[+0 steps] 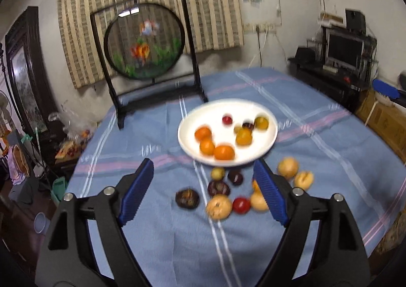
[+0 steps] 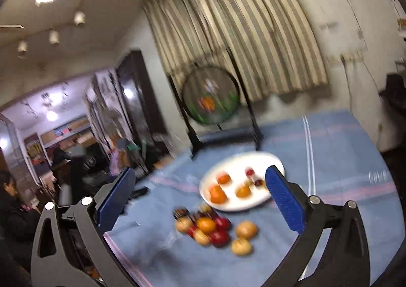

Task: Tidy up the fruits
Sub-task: 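Withdraw both open grippers back toward the fruit pile, then grasp a pale tan fruit with the left gripper while the right grasps a spotted yellow fruit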

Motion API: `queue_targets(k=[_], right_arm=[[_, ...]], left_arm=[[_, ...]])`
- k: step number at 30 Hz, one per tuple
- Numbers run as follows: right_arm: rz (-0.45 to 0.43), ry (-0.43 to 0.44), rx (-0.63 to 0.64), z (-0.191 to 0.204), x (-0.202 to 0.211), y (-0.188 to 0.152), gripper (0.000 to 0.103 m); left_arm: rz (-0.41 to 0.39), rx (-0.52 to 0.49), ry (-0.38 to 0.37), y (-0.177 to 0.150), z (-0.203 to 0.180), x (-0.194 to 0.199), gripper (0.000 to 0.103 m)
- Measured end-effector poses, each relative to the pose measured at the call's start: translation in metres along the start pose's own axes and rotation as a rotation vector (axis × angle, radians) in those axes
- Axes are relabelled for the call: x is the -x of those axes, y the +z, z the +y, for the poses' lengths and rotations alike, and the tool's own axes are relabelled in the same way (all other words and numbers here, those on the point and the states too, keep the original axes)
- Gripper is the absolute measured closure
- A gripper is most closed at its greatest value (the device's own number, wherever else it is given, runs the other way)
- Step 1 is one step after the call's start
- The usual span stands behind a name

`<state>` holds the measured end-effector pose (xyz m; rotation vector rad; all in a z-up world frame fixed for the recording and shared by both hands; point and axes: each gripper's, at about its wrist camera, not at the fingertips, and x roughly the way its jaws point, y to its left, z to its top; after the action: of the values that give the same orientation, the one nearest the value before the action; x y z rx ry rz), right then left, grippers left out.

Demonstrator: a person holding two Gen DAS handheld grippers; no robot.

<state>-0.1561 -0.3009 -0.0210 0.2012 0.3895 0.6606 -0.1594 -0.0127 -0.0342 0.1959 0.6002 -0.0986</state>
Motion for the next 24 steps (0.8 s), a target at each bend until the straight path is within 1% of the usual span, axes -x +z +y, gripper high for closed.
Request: queue_targets(k=[2, 3, 4, 5, 6, 7, 8, 9, 10, 12, 13, 14, 15, 16, 17, 19, 21, 24], right_arm=[[0.148, -0.085, 0.041, -0.003, -0.029, -0.023, 0.001], [0.219, -0.096, 0.069, -0.002, -0.046, -0.034, 0.001], [0.291, -0.116, 0.114, 0.001, -0.063, -0.048, 0.001], [0.348, -0.166, 0.165, 0.004, -0.077, -0.059, 0.002], [0.402, -0.2, 0.219, 0.007, -0.089, -0.071, 0.006], [0.459, -0.191, 0.279, 0.01, -0.102, -0.084, 0.015], [0.501, -0.207, 0.319, 0.012, -0.111, -0.093, 0.019], [0.53, -0.234, 0.348, 0.013, -0.119, -0.1, 0.021], [0.558, -0.235, 0.366, 0.013, -0.129, -0.106, 0.024], [0.581, -0.26, 0.375, 0.011, -0.141, -0.114, 0.025], [0.596, -0.262, 0.373, 0.009, -0.148, -0.115, 0.03], [0.605, -0.258, 0.373, 0.008, -0.15, -0.117, 0.038], [0.614, -0.267, 0.377, 0.005, -0.154, -0.119, 0.042], [0.626, -0.275, 0.382, 0.003, -0.157, -0.121, 0.056], [0.628, -0.252, 0.384, 0.002, -0.159, -0.121, 0.065], [0.608, -0.28, 0.426, 0.005, -0.157, -0.118, 0.065], [0.592, -0.266, 0.401, 0.001, -0.152, -0.114, 0.065], [0.575, -0.25, 0.359, -0.006, -0.143, -0.108, 0.065]], left_arm=[[0.041, -0.009, -0.014, -0.014, 0.003, -0.012, 0.02], [0.062, -0.017, -0.017, -0.021, 0.003, -0.018, 0.02], [0.079, -0.024, -0.021, -0.027, 0.004, -0.023, 0.02], [0.095, -0.032, -0.028, -0.033, 0.005, -0.028, 0.02], [0.105, -0.036, -0.029, -0.038, 0.006, -0.03, 0.02], [0.12, -0.037, -0.028, -0.042, 0.008, -0.035, 0.02], [0.134, -0.035, -0.029, -0.045, 0.01, -0.039, 0.02], [0.144, -0.033, -0.032, -0.048, 0.013, -0.042, 0.02], [0.151, -0.031, -0.033, -0.051, 0.015, -0.044, 0.02], [0.168, -0.03, -0.036, -0.055, 0.019, -0.05, 0.02], [0.174, -0.031, -0.039, -0.057, 0.02, -0.051, 0.02], [0.18, -0.032, -0.043, -0.058, 0.02, -0.053, 0.02], [0.185, -0.032, -0.044, -0.059, 0.021, -0.056, 0.02], [0.193, -0.033, -0.049, -0.06, 0.021, -0.058, 0.02], [0.202, -0.033, -0.058, -0.061, 0.021, -0.062, 0.02], [0.211, -0.033, -0.066, -0.061, 0.019, -0.068, 0.02], [0.218, -0.043, -0.087, -0.061, 0.013, -0.075, 0.02], [0.227, -0.069, -0.094, -0.06, 0.003, -0.084, 0.02]])
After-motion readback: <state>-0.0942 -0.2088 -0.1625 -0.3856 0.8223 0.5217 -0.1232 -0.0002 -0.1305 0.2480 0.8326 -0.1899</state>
